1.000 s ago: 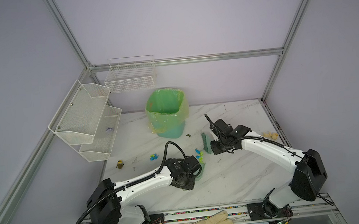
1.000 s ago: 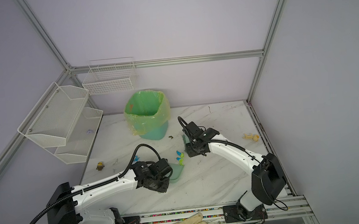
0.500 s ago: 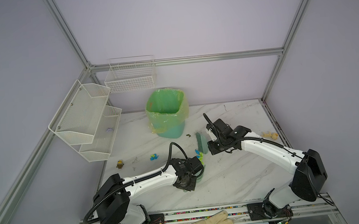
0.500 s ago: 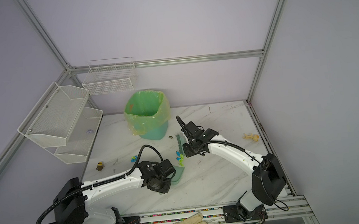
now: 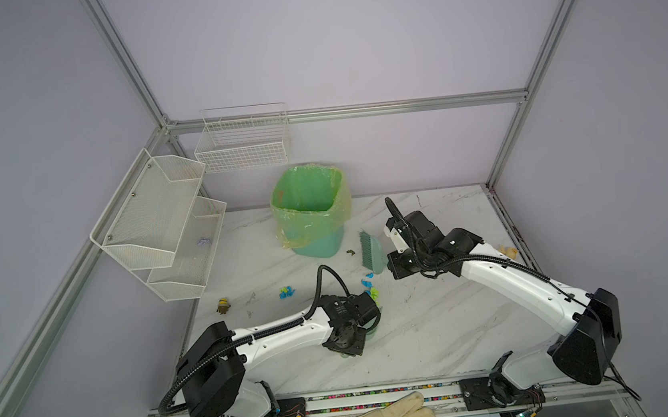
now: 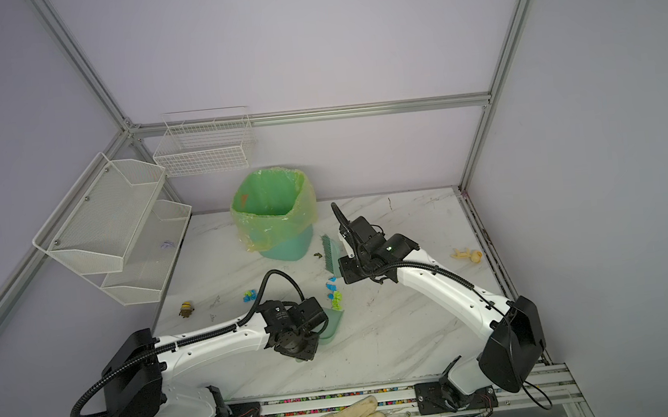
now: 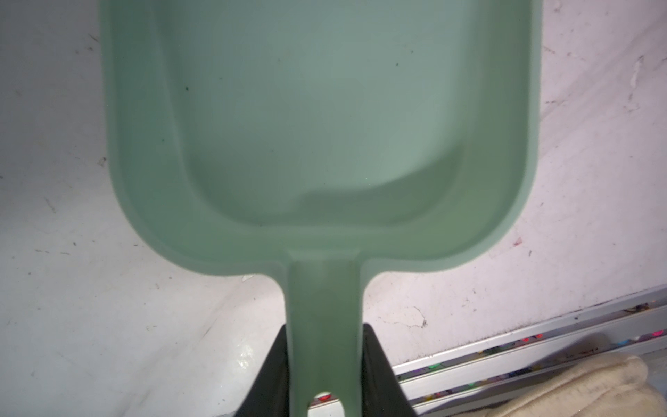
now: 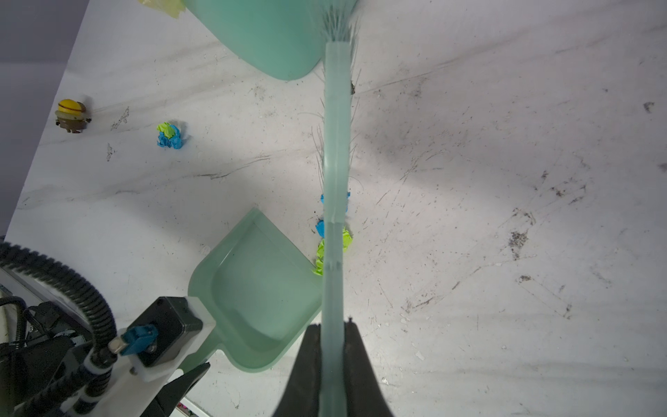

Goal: Sweep away the paper scraps from the table
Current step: 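Brush the blue and lime scraps into the dustpan held by the left gripper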

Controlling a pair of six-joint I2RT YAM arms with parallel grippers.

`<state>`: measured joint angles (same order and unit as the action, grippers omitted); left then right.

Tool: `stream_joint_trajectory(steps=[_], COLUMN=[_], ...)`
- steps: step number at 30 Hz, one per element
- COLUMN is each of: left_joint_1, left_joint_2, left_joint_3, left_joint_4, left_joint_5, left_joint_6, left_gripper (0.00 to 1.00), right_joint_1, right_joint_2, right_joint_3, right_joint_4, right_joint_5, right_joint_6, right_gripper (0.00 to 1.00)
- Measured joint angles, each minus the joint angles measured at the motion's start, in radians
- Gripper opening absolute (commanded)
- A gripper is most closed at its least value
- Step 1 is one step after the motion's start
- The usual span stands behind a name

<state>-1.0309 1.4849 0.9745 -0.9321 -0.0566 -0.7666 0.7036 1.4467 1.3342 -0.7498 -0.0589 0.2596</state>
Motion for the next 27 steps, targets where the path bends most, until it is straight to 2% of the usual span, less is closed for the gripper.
stream_joint_trajectory(steps=[6,15,22,27], left_joint_1=[0.000,0.000,0.000,0.003], left_joint_2=[0.009,0.025,0.079,0.122], left_joint_3=[0.009,0.017,0.051,0.087], left_joint_4=[0.000,0.001,0.003,0.000], left_joint_5=[-0.004,-0.015,-0.033,-0.053], left_joint_6=[0.000,0.000,0.003,0.020], left_gripper=[0.00,0.00,0.00,0.00], right_joint_1=[0.000,0.000,0.000,0.009], right_joint_2=[0.043,0.136,0.125,0.034], right_joint_3=[0.040,-0.010,-0.096,-0.219], right_joint_4=[0.007,0.062,0.085,0.108], right_joint_5=[0.040,0.008,-0.095,-0.180], right_joint_6=[-0.030,-0.033,-0.008,0.029], right_gripper=[0.00,0.00,0.00,0.00])
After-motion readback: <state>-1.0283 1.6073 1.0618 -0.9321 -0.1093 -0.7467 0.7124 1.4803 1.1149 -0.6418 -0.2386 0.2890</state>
